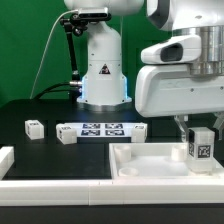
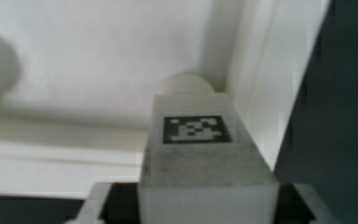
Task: Assemble one leg
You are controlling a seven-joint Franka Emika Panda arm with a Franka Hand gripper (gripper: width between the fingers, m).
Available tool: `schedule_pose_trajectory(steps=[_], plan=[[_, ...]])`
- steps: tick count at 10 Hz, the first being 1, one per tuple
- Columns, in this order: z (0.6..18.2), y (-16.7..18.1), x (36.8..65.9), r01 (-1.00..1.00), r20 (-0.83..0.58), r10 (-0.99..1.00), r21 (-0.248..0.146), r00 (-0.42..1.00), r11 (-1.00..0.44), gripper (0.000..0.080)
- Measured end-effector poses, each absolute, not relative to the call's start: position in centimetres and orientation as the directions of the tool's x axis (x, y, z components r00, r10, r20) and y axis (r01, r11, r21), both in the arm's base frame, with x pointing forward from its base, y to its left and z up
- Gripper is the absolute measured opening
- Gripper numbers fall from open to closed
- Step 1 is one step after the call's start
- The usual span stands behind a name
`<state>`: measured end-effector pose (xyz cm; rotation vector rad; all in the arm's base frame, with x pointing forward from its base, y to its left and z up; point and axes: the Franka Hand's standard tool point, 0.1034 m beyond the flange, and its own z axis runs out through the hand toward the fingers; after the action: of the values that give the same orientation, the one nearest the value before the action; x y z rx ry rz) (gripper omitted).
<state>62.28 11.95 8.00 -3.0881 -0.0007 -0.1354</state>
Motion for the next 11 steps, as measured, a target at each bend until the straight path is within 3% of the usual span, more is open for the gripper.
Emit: schedule_pose_trajectory(steps=[2, 4, 7, 10, 11], plan=[[7.87, 11.62, 62.3, -0.286, 0.064, -0.293, -0.098, 0.954, -0.953, 0.0294], [7.85, 11.48, 62.39, -0.456, 0.049, -0.464, -0.114, 0.885, -0.882, 0.0294], [7.84, 11.48, 62.03, -0.781, 0.005, -0.789, -0.139, 0.614, -0.609, 0.0294], [7.81, 11.43, 62.04, -0.887, -0.027, -0.893, -0.132, 0.449, -0.442, 0.0294], [7.81, 11.46, 62.04, -0.88, -0.025, -0.886, -0.133, 0.463, -0.456, 0.0294]])
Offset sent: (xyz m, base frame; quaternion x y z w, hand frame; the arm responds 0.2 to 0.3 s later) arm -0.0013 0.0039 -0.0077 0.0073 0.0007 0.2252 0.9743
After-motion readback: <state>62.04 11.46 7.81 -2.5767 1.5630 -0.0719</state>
